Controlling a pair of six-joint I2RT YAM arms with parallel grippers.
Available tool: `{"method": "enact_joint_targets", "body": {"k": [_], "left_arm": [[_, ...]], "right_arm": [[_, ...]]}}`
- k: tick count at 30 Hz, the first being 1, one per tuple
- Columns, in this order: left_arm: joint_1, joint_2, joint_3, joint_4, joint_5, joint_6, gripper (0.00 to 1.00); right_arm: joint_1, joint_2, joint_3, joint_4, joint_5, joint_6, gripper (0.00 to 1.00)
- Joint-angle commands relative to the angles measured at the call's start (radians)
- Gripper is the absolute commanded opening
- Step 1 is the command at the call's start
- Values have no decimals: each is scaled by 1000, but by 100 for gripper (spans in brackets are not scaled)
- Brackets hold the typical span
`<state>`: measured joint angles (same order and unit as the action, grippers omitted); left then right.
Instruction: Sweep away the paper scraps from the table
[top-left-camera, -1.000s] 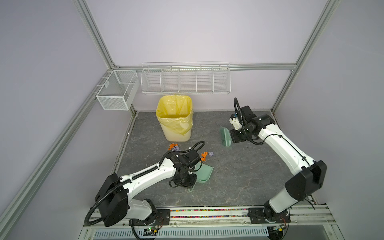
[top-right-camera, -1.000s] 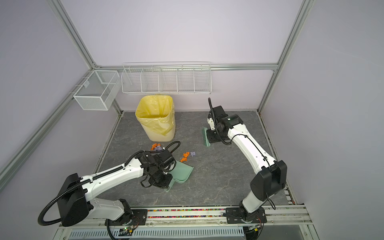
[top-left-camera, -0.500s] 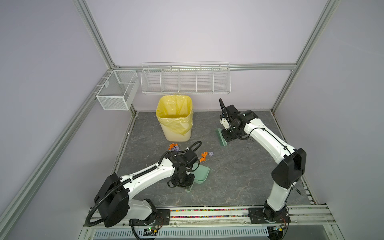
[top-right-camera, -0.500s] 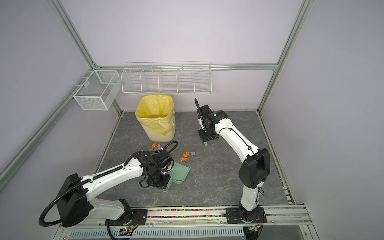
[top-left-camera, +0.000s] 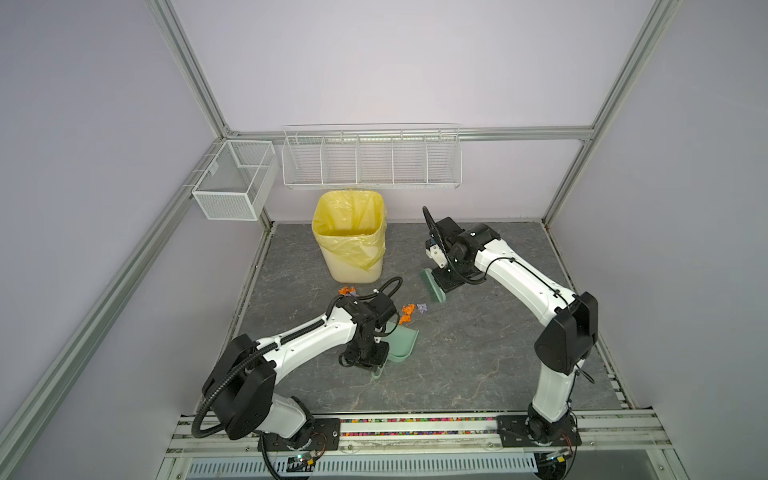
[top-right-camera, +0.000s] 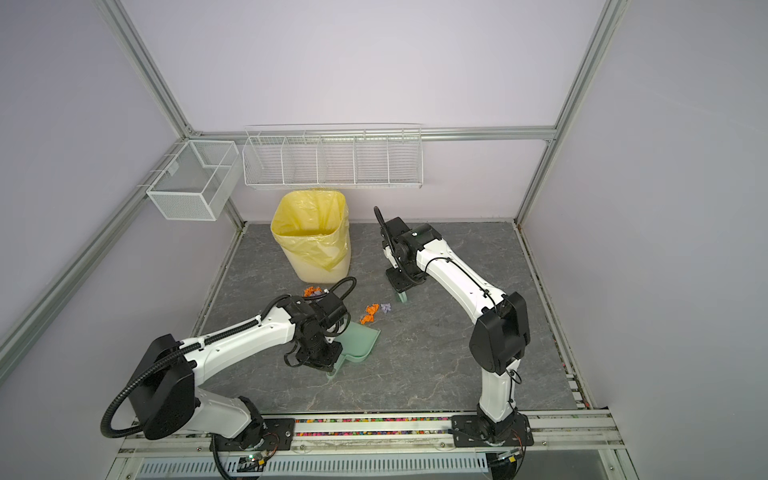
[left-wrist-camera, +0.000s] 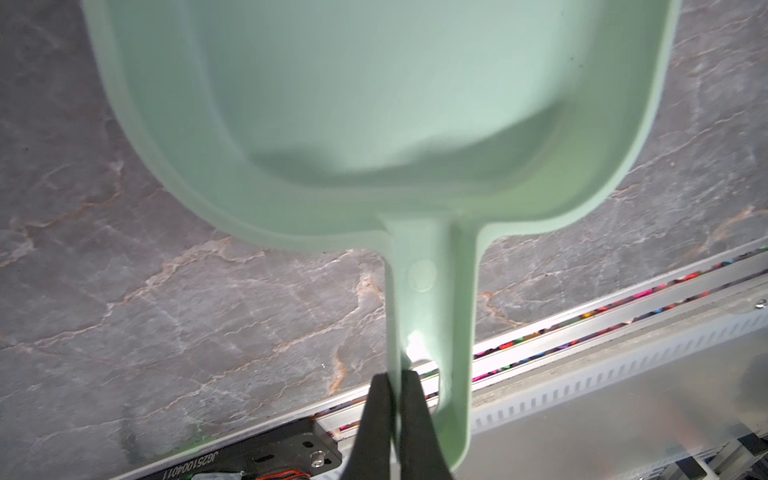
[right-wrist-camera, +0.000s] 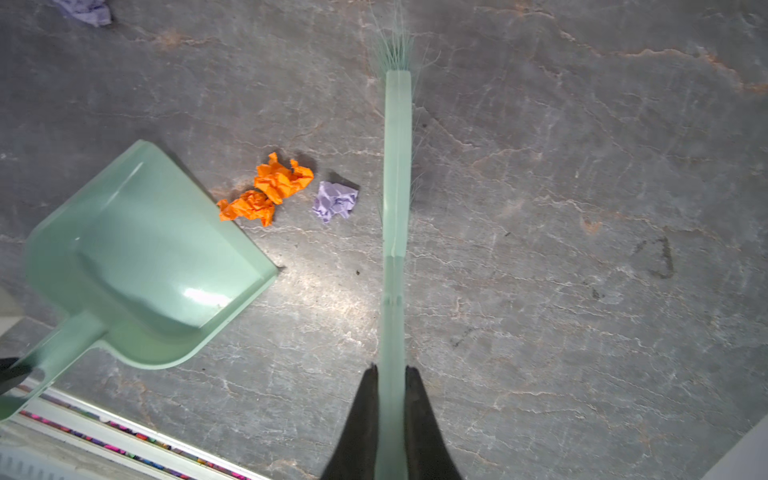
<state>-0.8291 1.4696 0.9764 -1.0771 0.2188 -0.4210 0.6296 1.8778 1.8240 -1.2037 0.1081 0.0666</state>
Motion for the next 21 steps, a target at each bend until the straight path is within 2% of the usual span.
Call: {"method": "enact_joint_targets", "body": {"k": [1, 7, 16, 18, 21], "left_arm": [[7, 33, 21, 17, 10, 33, 0], [12, 74, 56, 22, 27, 57, 0], [27, 110, 98, 15, 22, 90, 0], [27, 113, 96, 20, 25, 90, 0], [28, 113, 94, 21, 28, 89, 0]], "right_arm": [[35, -38, -62, 19, -39, -25, 7], [55, -89, -147, 38, -129, -8, 7], [76, -208, -199, 39, -451, -63, 7], [76, -238, -205, 47, -455, -54, 7], [71, -265, -201, 48, -361, -17, 7]]}}
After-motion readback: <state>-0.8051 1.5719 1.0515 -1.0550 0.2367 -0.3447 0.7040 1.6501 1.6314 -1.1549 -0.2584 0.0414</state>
